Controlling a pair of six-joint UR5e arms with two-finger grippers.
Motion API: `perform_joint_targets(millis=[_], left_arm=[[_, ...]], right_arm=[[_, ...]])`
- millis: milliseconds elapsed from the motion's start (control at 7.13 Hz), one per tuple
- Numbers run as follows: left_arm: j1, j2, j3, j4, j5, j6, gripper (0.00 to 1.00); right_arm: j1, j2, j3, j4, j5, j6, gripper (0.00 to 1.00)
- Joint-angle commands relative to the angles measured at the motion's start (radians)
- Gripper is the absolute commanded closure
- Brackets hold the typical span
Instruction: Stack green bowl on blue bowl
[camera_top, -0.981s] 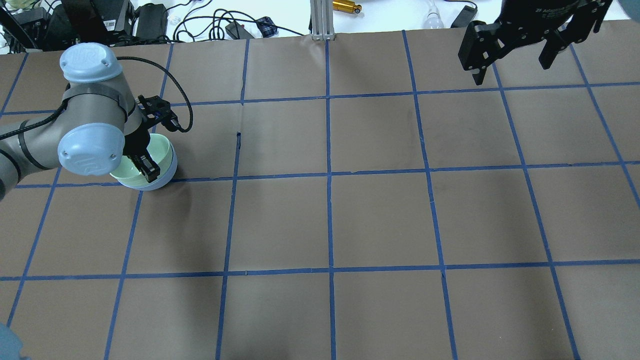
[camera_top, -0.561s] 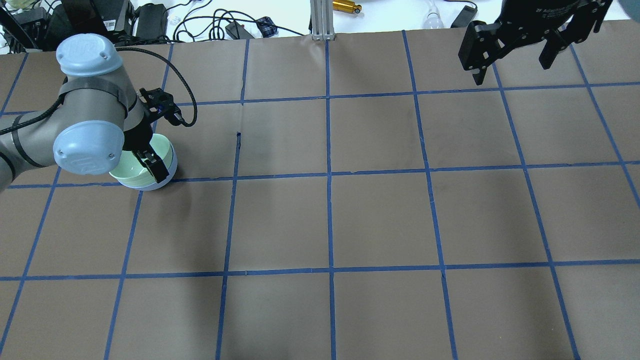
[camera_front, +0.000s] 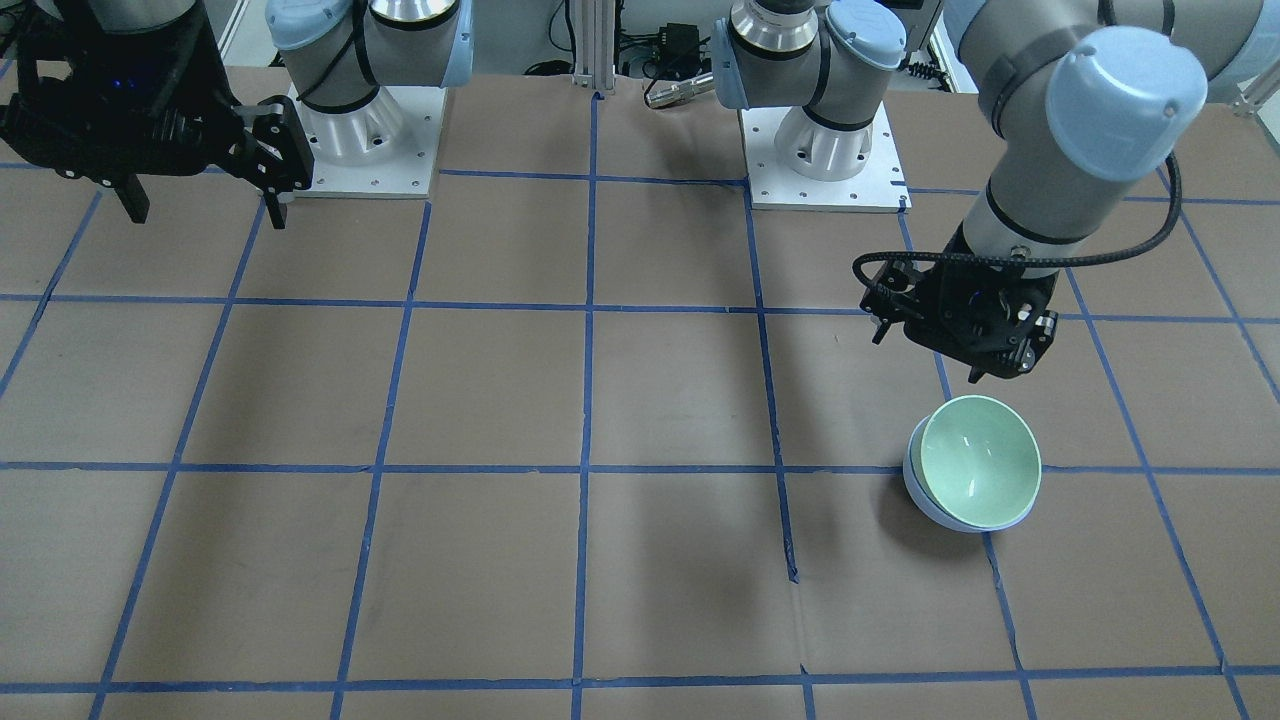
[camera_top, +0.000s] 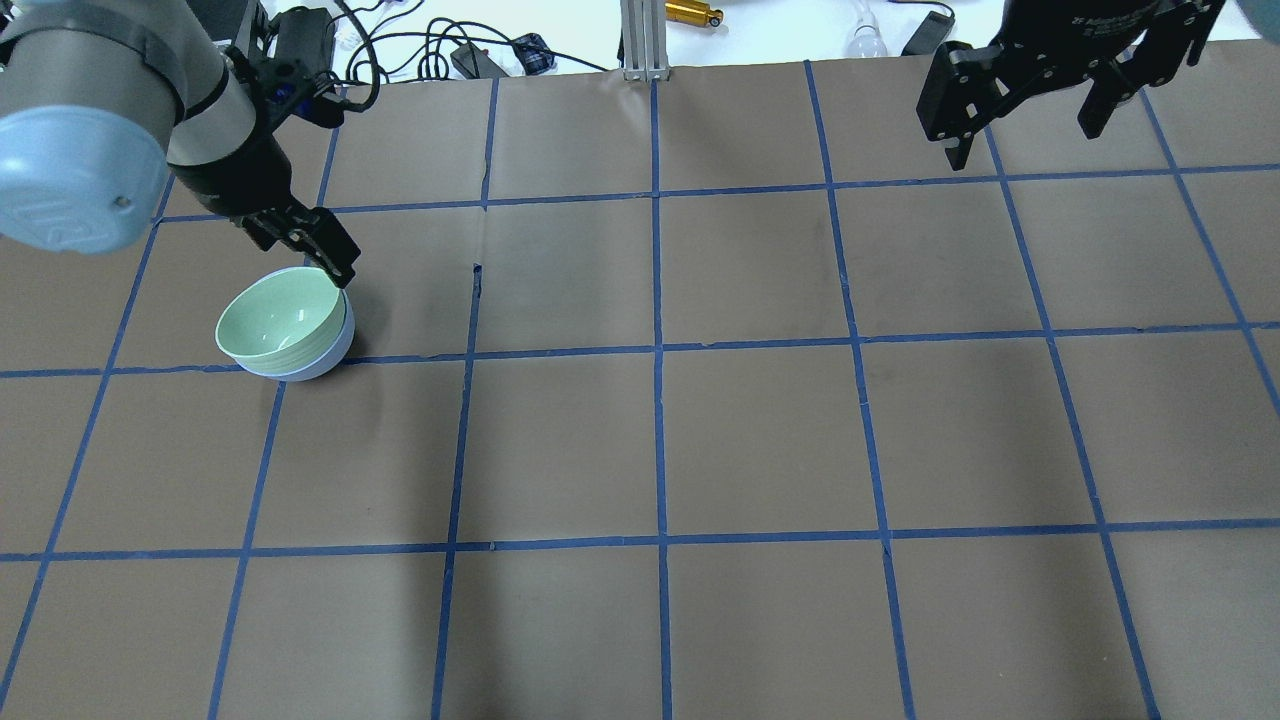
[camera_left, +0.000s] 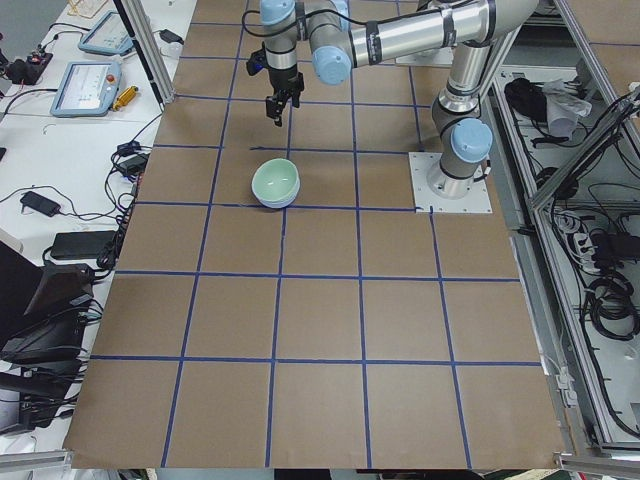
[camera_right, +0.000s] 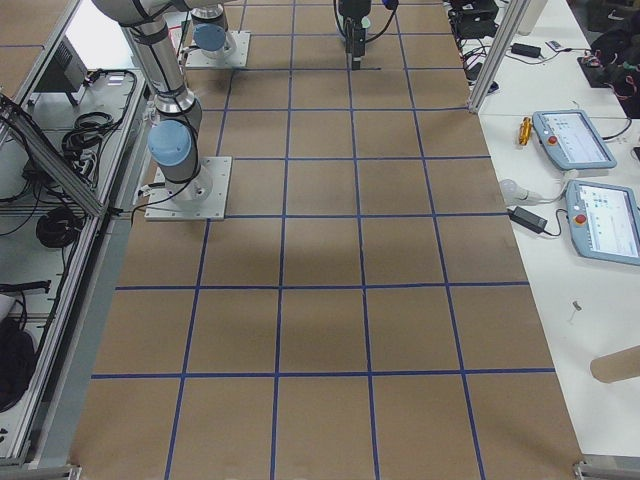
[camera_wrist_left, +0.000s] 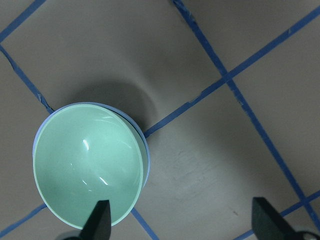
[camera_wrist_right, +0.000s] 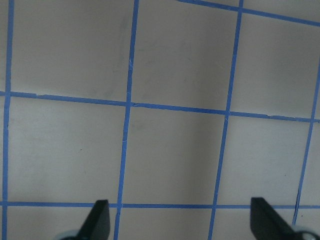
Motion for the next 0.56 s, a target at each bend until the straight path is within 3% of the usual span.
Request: perform_joint_targets(millis=[0, 140, 421], left_arm=[[-0.082, 0.052, 0.064, -0.103, -0.034, -0.376, 0.0], [-0.11, 0.063, 0.071, -0.103, -0.062, -0.54, 0.0], [-0.123, 0.077, 0.052, -0.109, -0.084, -0.574, 0.0]], right_arm=[[0.0, 0.0, 0.0, 0.0, 0.0, 0.0, 0.0], [-0.001, 0.0, 0.0, 0.0, 0.0, 0.0, 0.0], [-0.001, 0.0, 0.0, 0.0, 0.0, 0.0, 0.0]])
